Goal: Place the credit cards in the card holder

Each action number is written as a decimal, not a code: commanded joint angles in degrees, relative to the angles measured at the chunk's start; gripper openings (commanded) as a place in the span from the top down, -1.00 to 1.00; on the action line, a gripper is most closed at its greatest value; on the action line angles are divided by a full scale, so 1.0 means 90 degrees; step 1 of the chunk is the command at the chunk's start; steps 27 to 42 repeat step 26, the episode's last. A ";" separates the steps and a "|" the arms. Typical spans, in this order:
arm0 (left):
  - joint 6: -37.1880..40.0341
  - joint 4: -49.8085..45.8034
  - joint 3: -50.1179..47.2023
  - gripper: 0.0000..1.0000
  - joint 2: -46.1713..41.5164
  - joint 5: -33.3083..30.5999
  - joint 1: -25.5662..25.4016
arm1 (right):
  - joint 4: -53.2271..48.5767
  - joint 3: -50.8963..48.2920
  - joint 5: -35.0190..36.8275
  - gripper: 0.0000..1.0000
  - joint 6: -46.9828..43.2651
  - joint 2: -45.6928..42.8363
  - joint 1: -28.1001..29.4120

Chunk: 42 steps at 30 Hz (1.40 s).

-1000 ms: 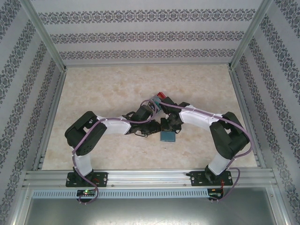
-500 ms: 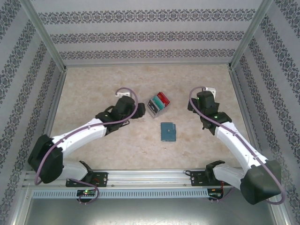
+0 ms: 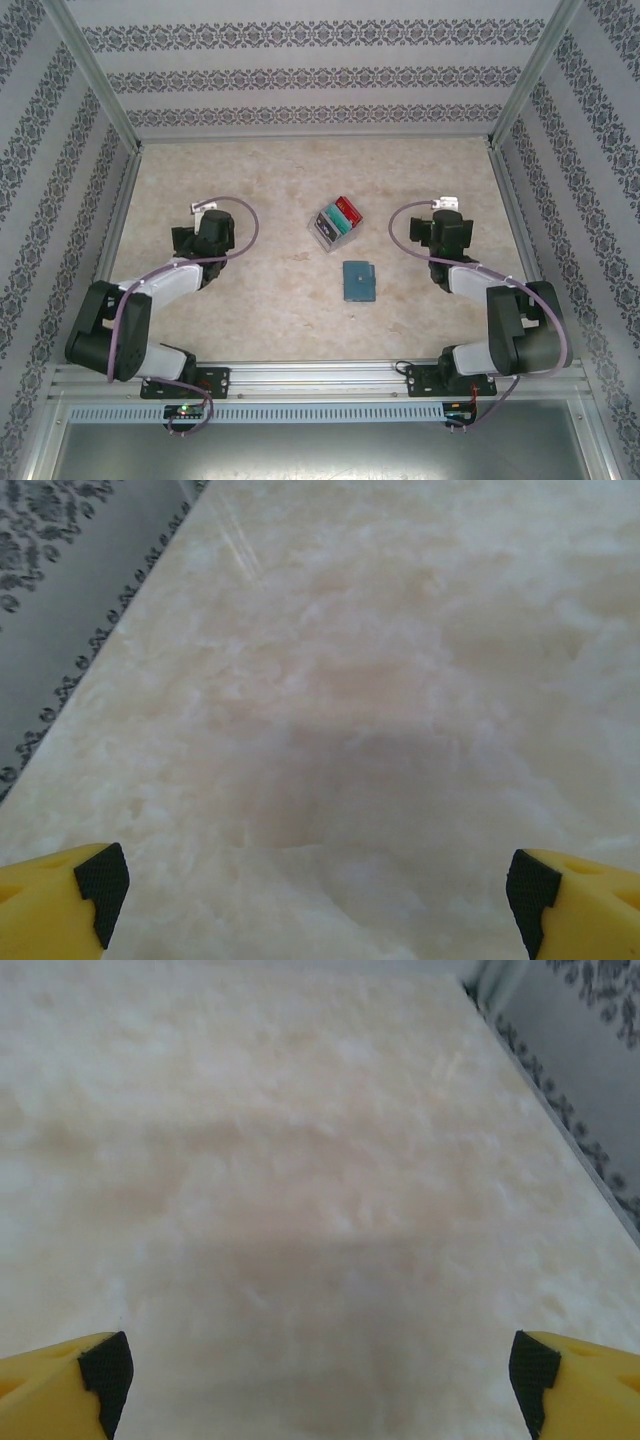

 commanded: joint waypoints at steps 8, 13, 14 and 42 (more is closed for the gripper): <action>0.0879 0.4578 -0.1607 -0.99 0.0553 0.2364 0.1076 | 0.2231 -0.0567 -0.1160 -0.96 0.0012 0.0590 -0.0233; 0.0531 0.4506 -0.1310 -0.99 0.0971 0.2294 0.1395 | 0.2255 -0.0599 -0.0948 -0.96 0.0065 0.0570 -0.0237; 0.0549 0.4609 -0.1408 -0.99 0.1009 0.2392 0.1409 | 0.2287 -0.0622 -0.0882 -0.96 0.0045 0.0556 -0.0205; 0.0565 0.4232 -0.1297 -0.99 0.0889 0.2480 0.1399 | 0.2156 -0.0544 -0.1299 -0.96 0.0001 0.0573 -0.0277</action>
